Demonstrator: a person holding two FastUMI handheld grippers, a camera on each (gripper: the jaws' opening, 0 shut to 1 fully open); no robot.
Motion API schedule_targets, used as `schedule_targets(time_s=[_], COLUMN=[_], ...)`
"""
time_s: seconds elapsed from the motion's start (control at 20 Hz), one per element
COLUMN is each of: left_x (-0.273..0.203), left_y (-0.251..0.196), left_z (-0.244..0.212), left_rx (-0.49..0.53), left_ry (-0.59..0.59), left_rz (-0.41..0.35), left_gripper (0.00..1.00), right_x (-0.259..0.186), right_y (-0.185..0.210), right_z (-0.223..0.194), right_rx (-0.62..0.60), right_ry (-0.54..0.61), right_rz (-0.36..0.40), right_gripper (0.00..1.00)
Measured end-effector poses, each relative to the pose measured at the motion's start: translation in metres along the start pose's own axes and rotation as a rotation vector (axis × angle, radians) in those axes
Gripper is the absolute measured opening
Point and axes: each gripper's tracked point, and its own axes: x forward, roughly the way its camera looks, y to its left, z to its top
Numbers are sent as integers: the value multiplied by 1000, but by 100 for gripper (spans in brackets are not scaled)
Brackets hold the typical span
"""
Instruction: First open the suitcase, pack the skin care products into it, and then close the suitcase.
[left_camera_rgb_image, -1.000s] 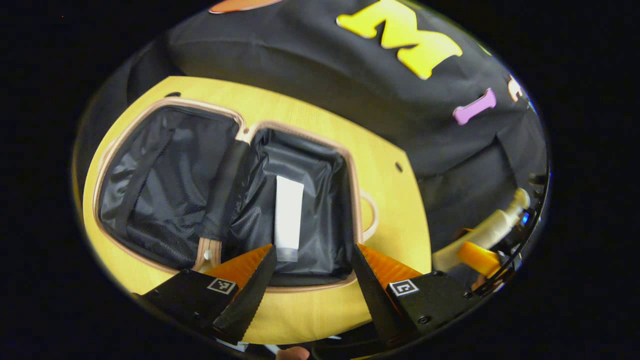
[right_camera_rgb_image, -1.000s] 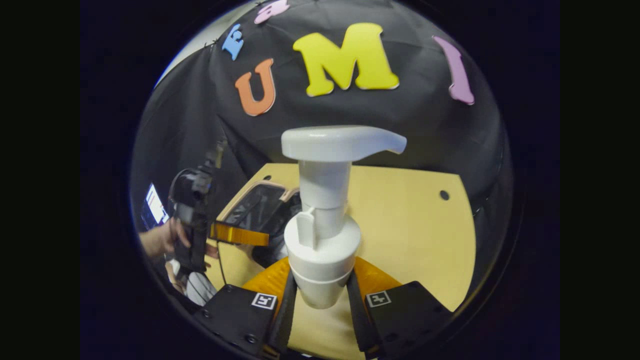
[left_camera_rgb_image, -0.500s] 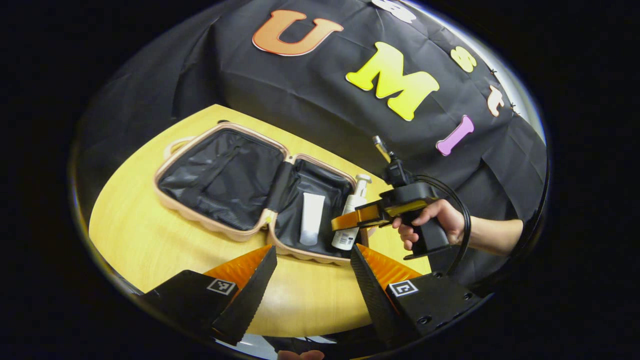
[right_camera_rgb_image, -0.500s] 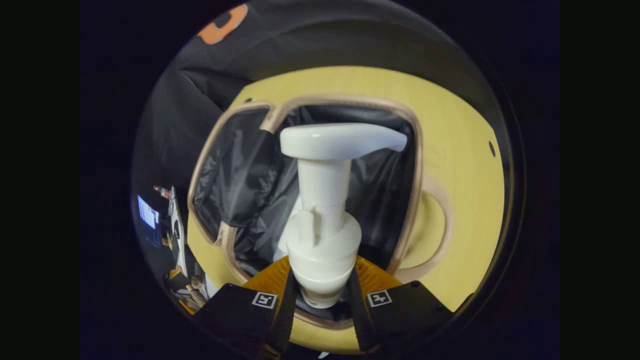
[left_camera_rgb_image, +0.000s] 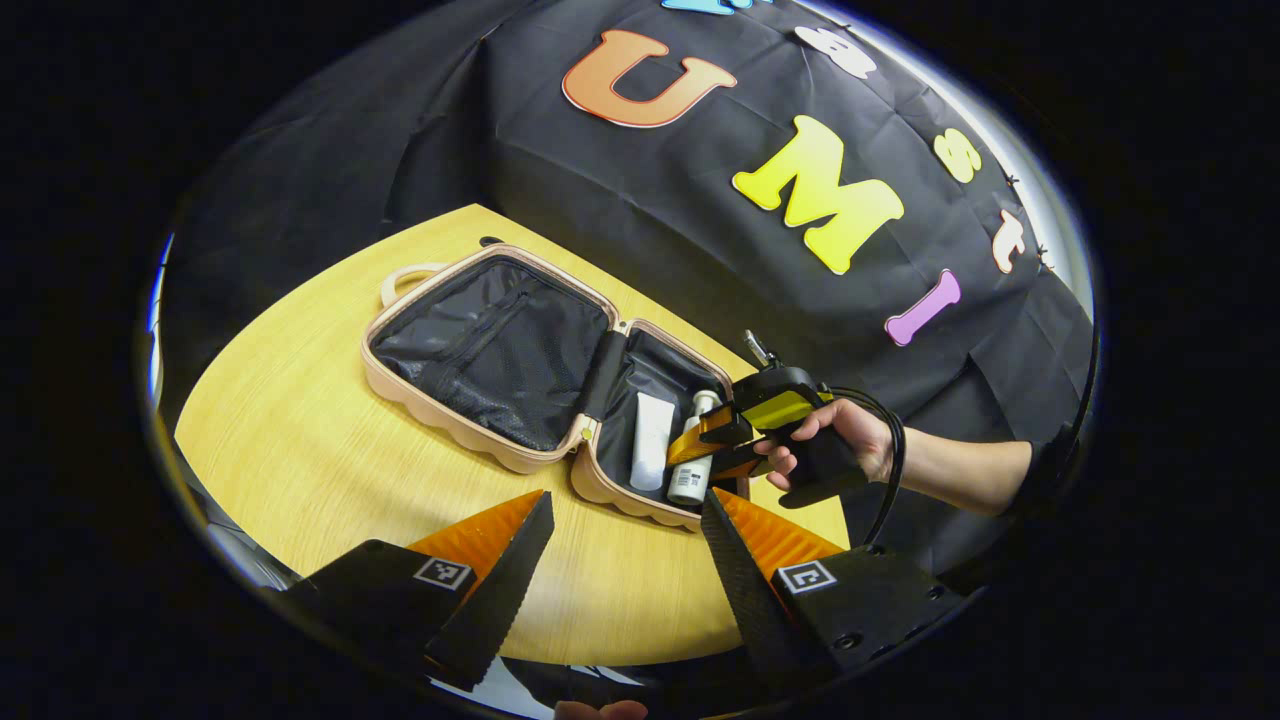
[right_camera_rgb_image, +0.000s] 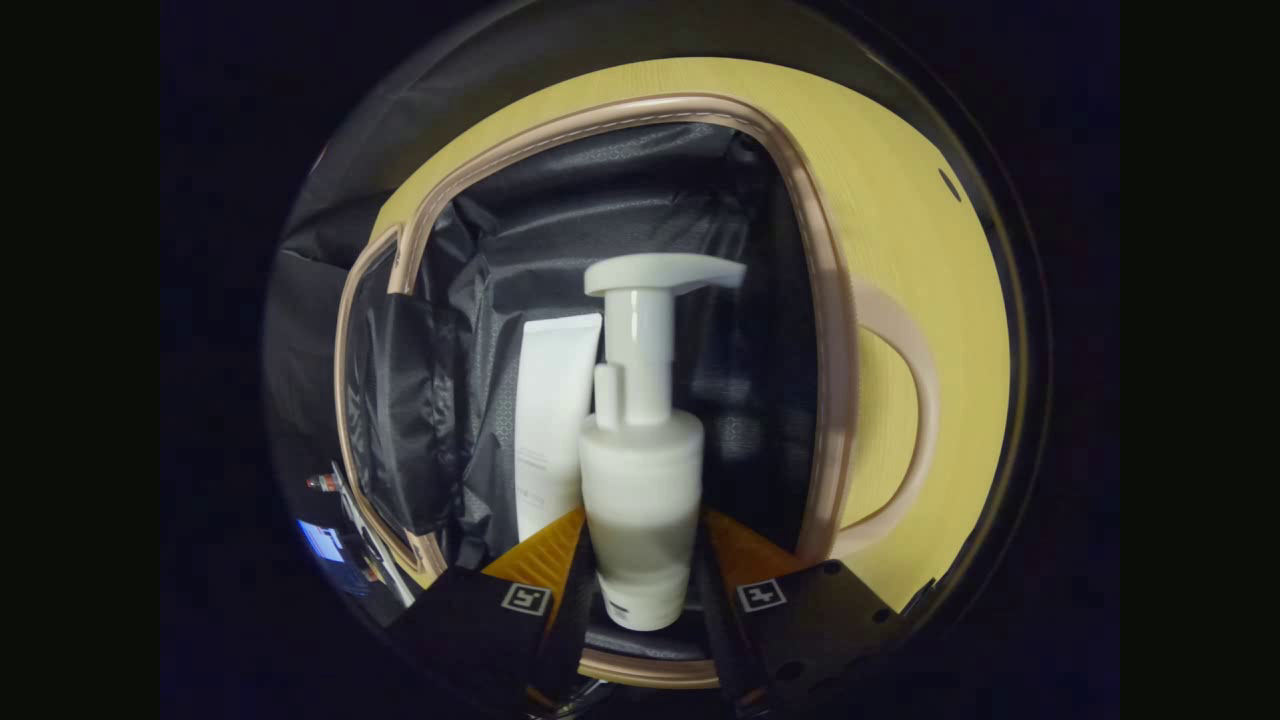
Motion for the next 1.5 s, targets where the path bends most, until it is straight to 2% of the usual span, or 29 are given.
schedule_targets(time_s=[0.2, 0.35, 0.4, 0.6, 0.7, 0.85, 0.95, 1.0, 1.1, 1.2, 1.35, 1.5], left_x=[-2, -3, -5, 4, 15, 36, 55, 65, 82, 104, 132, 147], left_y=[16, 54, 71, 147, 176, 206, 223, 233, 257, 269, 265, 266], left_z=[18, 46, 59, 103, 121, 147, 161, 165, 169, 167, 159, 168], left_rx=[34, 21, 9, 39, -1, -117, -254, -333, -486, -598, -642, -690], left_ry=[-37, -119, -156, -271, -313, -353, -375, -372, -344, -286, -216, -211], left_rz=[51, 123, 145, 158, 99, 2, -75, -106, -155, -183, -214, -228], left_gripper=[95, 95, 95, 95, 95, 95, 94, 94, 90, 85, 75, 66], right_x=[-10, -53, -70, -156, -184, -216, -240, -246, -251, -260, -272, -274], right_y=[2, -3, -6, 5, -10, -24, -28, -31, -38, -50, -57, -65], right_z=[2, -4, -7, -22, -34, -54, -65, -68, -73, -74, -74, -71], right_rx=[-54, -169, -215, -296, -341, -395, -360, -344, -354, -376, -367, -359], right_ry=[-44, -126, -165, -390, -465, -548, -580, -591, -611, -637, -662, -672], right_rz=[-6, -14, -13, 196, 221, 258, 306, 311, 296, 264, 239, 209], right_gripper=[51, 75, 74, 75, 72, 75, 72, 75, 71, 75, 75, 75])
